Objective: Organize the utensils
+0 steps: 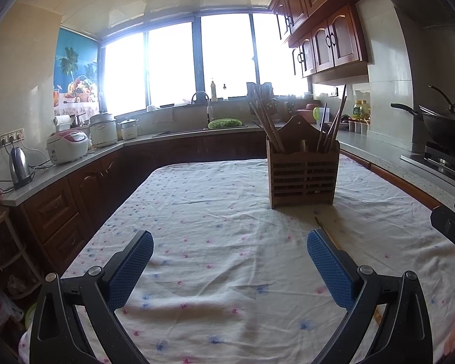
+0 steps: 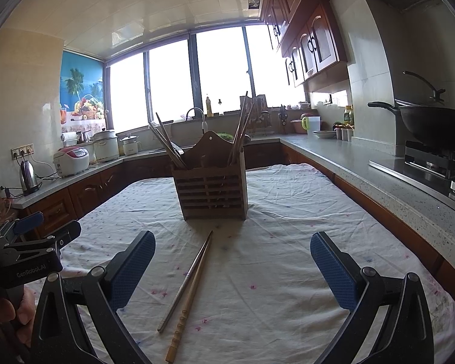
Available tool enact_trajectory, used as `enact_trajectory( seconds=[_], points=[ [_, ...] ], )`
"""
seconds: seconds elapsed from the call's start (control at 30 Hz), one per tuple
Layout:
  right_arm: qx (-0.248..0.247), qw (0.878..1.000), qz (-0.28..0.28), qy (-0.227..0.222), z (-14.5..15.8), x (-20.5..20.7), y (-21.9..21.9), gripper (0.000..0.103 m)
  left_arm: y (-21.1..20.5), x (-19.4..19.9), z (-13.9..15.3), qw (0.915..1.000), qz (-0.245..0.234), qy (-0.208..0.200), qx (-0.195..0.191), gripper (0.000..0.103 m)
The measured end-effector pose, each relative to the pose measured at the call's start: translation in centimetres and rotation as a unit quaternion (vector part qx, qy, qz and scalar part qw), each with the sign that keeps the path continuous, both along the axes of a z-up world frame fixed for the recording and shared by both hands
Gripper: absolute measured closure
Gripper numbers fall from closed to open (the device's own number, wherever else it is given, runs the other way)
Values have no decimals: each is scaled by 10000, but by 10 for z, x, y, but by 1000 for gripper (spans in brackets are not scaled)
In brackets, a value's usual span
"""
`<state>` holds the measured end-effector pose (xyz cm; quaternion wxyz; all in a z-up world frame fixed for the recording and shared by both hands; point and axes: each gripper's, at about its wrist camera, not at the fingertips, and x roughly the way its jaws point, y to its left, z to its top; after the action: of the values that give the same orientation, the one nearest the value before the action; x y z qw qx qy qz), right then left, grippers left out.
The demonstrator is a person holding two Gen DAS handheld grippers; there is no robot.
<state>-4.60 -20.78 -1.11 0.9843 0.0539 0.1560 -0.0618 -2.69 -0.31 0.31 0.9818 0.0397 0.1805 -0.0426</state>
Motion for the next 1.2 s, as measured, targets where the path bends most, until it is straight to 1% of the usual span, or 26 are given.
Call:
enact_trajectory(
  seconds=[0.27,1.2],
  points=[
    [-16,10000,48,-33,5,0,5,0,-4,-2,-2,10000,-36,-49,58,1],
    [-20,10000,60,-58,4,-2,6,0,-11,-1,0,10000,-66,18,27,1]
  ],
)
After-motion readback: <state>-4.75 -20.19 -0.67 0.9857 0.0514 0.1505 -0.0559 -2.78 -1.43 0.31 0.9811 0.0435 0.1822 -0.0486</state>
